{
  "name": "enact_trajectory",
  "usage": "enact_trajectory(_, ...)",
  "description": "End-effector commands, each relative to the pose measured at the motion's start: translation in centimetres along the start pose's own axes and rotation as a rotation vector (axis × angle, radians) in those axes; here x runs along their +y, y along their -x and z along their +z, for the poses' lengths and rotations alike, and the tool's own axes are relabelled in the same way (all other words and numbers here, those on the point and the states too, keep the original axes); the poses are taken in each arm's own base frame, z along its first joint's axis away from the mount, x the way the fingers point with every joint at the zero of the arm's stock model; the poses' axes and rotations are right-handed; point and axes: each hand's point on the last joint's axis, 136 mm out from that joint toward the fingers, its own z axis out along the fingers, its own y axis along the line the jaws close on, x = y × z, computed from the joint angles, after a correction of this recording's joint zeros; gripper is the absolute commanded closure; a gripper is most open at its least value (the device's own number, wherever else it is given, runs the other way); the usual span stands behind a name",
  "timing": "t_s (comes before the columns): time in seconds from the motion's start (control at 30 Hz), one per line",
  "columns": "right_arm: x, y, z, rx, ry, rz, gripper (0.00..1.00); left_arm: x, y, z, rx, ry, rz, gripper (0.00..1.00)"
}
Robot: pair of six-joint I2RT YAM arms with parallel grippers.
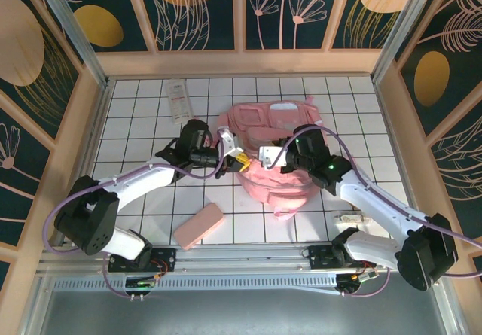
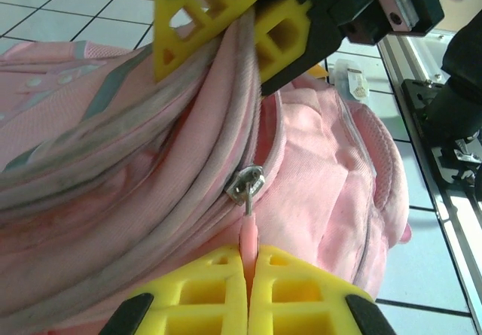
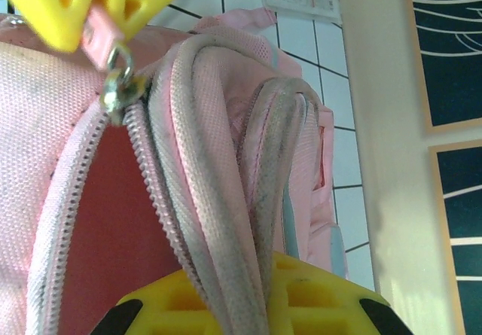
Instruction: Pack books, pencil case, and school supplies into a backpack
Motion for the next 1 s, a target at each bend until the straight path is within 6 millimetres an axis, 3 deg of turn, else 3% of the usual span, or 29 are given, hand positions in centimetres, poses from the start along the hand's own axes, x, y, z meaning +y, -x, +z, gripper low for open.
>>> enact_trajectory(0.0, -2.7, 1.5, -1.7, -0.049, -0.133, -0.085, 1.0, 1.9, -0.2, -2.6, -0.049, 0.029, -0.016, 1.0)
enact_trajectory(0.23, -2.9, 2.9, -2.7, -0.12, -0.16, -0.056, 1.0, 6.9, -4.7, -3.6, 0.121, 0.199, -0.086, 1.0)
enact_trajectory(0.33, -3.0, 4.4, -3.4, -0.169, -0.157, -0.077, 1.0, 10.7, -6.3, -4.4, 0.146, 0.368, -0.183, 1.0)
enact_trajectory(0.43, -2.3, 5.4, -3.4, -0.19, -0.138, -0.111, 1.0, 14.2, -6.8, -5.6, 0.115, 0.5, -0.264, 1.0)
enact_trajectory(0.67, -2.3, 6.2, -2.6, -0.202, -0.146, -0.121, 1.0, 18.9, -8.4, -4.8, 0.209, 0.564, -0.364, 1.0)
enact_trajectory(0.73, -2.5, 5.7, -1.8, -0.172, -0.154, -0.118, 1.0, 19.5, -8.1, -4.5, 0.202, 0.556, -0.359, 1.0)
enact_trajectory(0.83, -3.5, 5.3, -0.5, -0.145, -0.17, -0.074, 1.0, 19.7, -5.8, -4.6, 0.14, 0.549, -0.292, 0.77)
enact_trajectory(0.97, -5.1, 4.9, 1.4, -0.143, -0.151, -0.013, 1.0, 17.6, -2.2, -5.1, 0.056, 0.478, -0.148, 0.58)
